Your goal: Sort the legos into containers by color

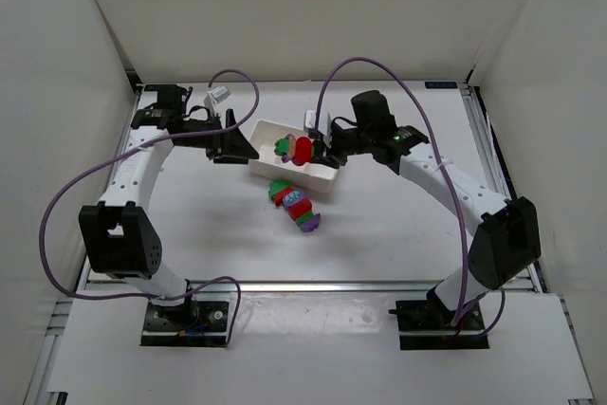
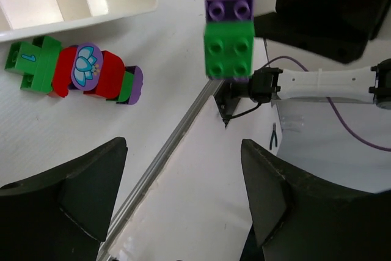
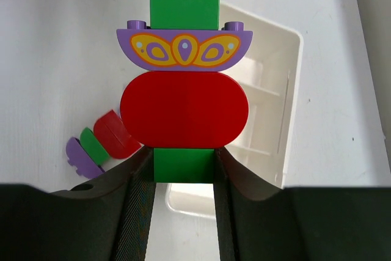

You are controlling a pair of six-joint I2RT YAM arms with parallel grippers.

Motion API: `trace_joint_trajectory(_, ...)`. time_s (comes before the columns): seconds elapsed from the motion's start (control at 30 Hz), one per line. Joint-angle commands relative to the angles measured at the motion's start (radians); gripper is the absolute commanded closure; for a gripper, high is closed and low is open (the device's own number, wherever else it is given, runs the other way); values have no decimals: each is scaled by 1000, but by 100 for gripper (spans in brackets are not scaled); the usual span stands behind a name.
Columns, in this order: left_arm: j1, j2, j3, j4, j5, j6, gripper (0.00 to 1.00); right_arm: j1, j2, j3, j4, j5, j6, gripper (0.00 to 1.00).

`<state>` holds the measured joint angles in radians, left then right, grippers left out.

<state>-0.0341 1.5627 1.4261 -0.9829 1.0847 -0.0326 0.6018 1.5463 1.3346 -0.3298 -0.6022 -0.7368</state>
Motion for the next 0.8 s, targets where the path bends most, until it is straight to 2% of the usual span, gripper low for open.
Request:
trace_joint_trajectory(0.0,0,36,56,43,58,-33,15,29,15,52,67,-21,49,100)
trace_joint_trajectory(0.17,-30,79,128,52,52,-20,14,53,37,75,74,-31,66,100)
trace_joint_trajectory(0.53,-81,111,160,85,95,-21,17,87,70,103,75,-25,66,100)
trace_joint_trajectory(0.67,-82,111,148,85,101,-23,19,93,81,120,77,-19,66,100)
trace_joint_trajectory(0.77,-86,106,134,82,104,-21,25,93,87,126,77,-13,65,100)
